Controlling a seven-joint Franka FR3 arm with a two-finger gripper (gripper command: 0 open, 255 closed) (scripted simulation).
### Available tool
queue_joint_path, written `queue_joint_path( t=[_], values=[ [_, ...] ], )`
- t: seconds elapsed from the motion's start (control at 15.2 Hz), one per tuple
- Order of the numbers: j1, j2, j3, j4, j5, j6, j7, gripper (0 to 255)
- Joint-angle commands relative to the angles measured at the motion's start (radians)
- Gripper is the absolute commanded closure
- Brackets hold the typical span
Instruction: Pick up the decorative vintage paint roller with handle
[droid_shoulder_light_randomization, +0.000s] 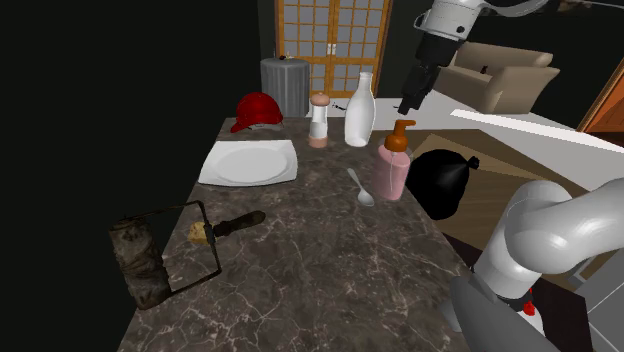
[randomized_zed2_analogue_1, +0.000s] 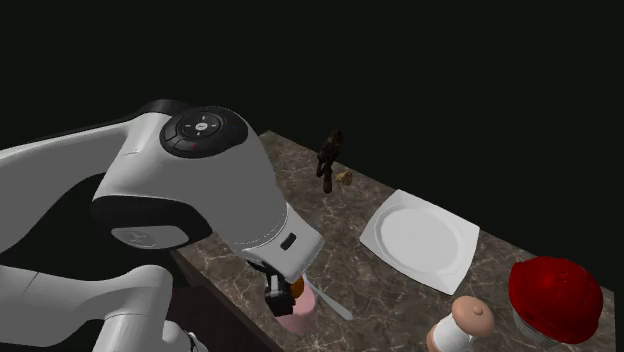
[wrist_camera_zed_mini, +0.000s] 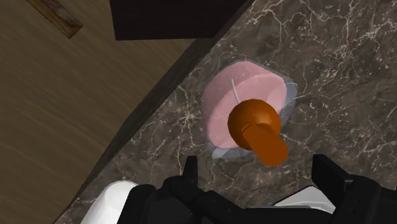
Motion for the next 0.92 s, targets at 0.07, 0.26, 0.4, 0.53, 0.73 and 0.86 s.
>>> queue_joint_path(
  t=[0.07, 0.26, 0.4, 0.53, 0.73, 0.86],
  values=[
    [0.008, -0.002, 0.016, -0.018, 0.014, 0.028, 0.014, 0],
    [0.031, 0.001, 0.067, -0.065, 0.056, 0.114, 0.054, 0],
    [0.048, 0.009, 0.102, -0.091, 0.083, 0.173, 0.080, 0],
    [0.064, 0.022, 0.138, -0.112, 0.108, 0.233, 0.105, 0],
    [0.088, 0.051, 0.192, -0.133, 0.143, 0.325, 0.142, 0],
    [0.103, 0.077, 0.230, -0.142, 0.164, 0.387, 0.167, 0]
  ],
)
